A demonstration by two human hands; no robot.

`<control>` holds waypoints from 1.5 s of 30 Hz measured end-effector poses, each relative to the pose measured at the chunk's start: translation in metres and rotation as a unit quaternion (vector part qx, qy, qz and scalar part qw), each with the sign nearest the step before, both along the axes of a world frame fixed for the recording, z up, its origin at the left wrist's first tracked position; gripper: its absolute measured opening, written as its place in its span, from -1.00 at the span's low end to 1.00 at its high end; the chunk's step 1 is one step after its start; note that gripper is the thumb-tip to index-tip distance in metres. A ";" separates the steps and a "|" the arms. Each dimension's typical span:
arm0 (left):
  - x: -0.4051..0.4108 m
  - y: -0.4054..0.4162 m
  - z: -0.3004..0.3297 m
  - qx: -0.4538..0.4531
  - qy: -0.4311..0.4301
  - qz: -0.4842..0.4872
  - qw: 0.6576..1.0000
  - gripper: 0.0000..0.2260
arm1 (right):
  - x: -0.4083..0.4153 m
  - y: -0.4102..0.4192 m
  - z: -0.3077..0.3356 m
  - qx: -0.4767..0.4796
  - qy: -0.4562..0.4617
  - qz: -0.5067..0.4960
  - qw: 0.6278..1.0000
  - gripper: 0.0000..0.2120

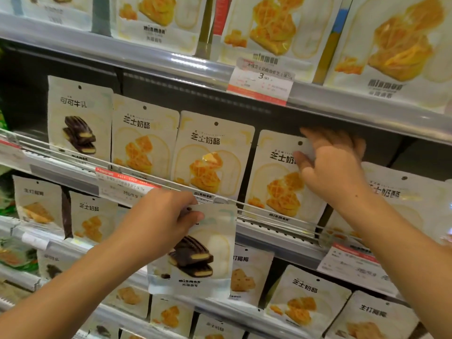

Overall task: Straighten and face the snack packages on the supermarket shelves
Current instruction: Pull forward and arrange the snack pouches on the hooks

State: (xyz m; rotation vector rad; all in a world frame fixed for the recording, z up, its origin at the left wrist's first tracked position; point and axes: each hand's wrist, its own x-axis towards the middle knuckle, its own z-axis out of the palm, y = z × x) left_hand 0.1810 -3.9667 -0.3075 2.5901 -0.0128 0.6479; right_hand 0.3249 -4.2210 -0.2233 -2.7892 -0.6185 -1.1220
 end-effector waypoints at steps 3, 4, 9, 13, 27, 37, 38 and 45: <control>0.003 0.000 0.004 -0.005 -0.004 0.001 1.000 -0.82 | -0.027 0.007 -0.026 0.042 -0.064 0.185 0.980 -0.60; 0.003 0.000 0.004 -0.006 -0.004 0.003 1.000 -0.81 | -0.036 0.012 -0.039 0.058 -0.036 0.256 0.964 -0.63; -0.007 0.001 0.006 -0.012 -0.012 0.021 1.000 -0.84 | -0.070 0.052 -0.091 0.177 0.270 0.357 0.877 -0.52; -0.020 0.005 0.001 -0.011 0.013 0.051 0.999 -0.83 | -0.072 0.070 -0.111 0.184 0.334 0.398 0.834 -0.59; 0.000 -0.021 0.005 -0.016 -0.013 0.012 1.000 -0.84 | 0.027 -0.009 0.044 -0.037 0.156 -0.038 0.986 -0.29; 0.012 -0.028 0.005 -0.020 -0.021 -0.041 0.999 -0.84 | 0.039 0.001 0.050 0.030 0.190 0.008 0.981 -0.89; 0.012 -0.028 0.005 -0.021 -0.023 -0.044 0.999 -0.83 | 0.039 0.002 0.049 0.034 0.183 0.009 0.982 -0.89; 0.006 -0.021 0.004 -0.029 -0.019 -0.046 0.998 -0.82 | 0.029 0.002 0.045 0.019 0.196 -0.007 0.980 -0.92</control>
